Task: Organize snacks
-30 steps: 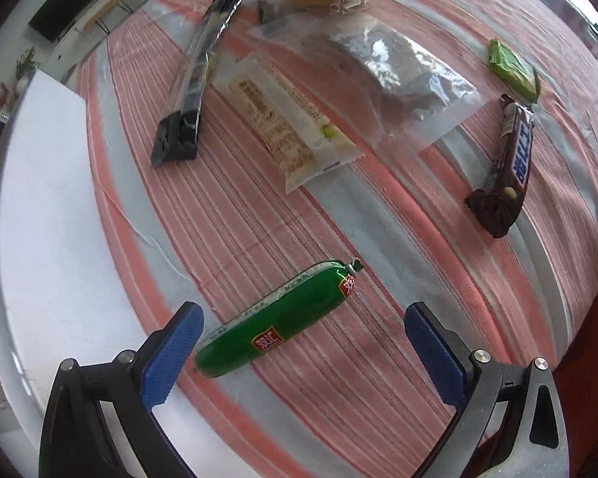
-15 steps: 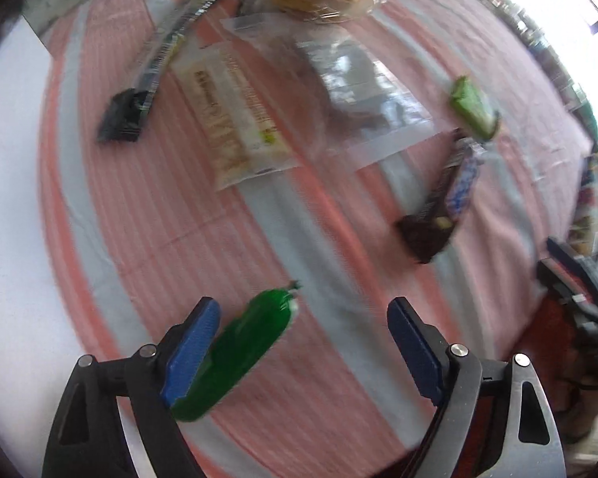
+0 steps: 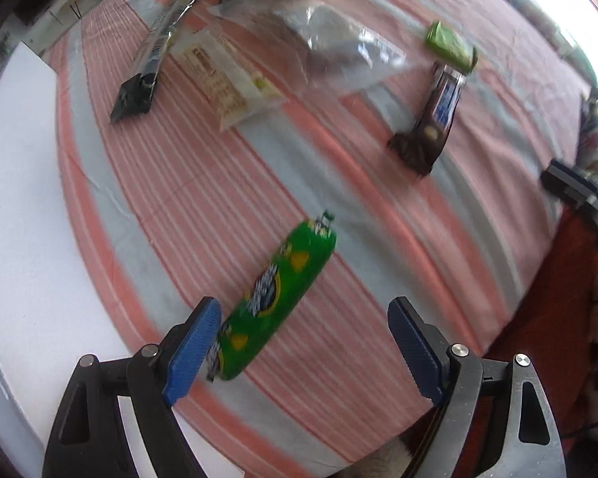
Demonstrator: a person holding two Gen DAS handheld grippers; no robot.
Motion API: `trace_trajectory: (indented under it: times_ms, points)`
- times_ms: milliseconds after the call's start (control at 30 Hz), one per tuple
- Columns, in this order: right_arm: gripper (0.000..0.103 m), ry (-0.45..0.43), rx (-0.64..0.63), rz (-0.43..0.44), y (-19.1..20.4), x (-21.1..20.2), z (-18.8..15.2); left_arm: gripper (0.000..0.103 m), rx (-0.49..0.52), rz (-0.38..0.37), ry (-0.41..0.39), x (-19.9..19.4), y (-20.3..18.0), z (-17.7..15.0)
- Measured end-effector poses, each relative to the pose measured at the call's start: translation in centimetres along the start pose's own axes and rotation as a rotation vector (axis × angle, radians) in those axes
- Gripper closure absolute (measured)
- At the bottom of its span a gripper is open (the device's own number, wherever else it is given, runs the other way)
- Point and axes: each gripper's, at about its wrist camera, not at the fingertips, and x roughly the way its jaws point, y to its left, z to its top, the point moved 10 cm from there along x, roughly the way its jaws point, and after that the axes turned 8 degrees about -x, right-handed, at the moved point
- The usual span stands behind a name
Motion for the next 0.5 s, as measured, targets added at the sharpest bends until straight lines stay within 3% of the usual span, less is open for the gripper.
trace_trajectory:
  times_ms: [100,167,267,500]
  points:
    - [0.025,-0.009,-0.001,-0.001,0.0,-0.2,0.0,0.029,-0.035,0.057,-0.026,0.3,0.1,-0.6]
    - [0.025,-0.013,0.0,-0.002,0.0,-0.4,0.0,0.046,-0.09,-0.003,-0.042,0.4,-0.4,-0.7]
    - [0.025,-0.01,0.0,-0.003,0.0,-0.4,-0.1,0.08,-0.146,0.003,-0.106,-0.1,0.4,-0.4]
    - [0.025,-0.009,-0.007,-0.014,0.1,-0.4,-0.1,0.081,-0.381,-0.117,-0.208,-0.4,1.8,1.6]
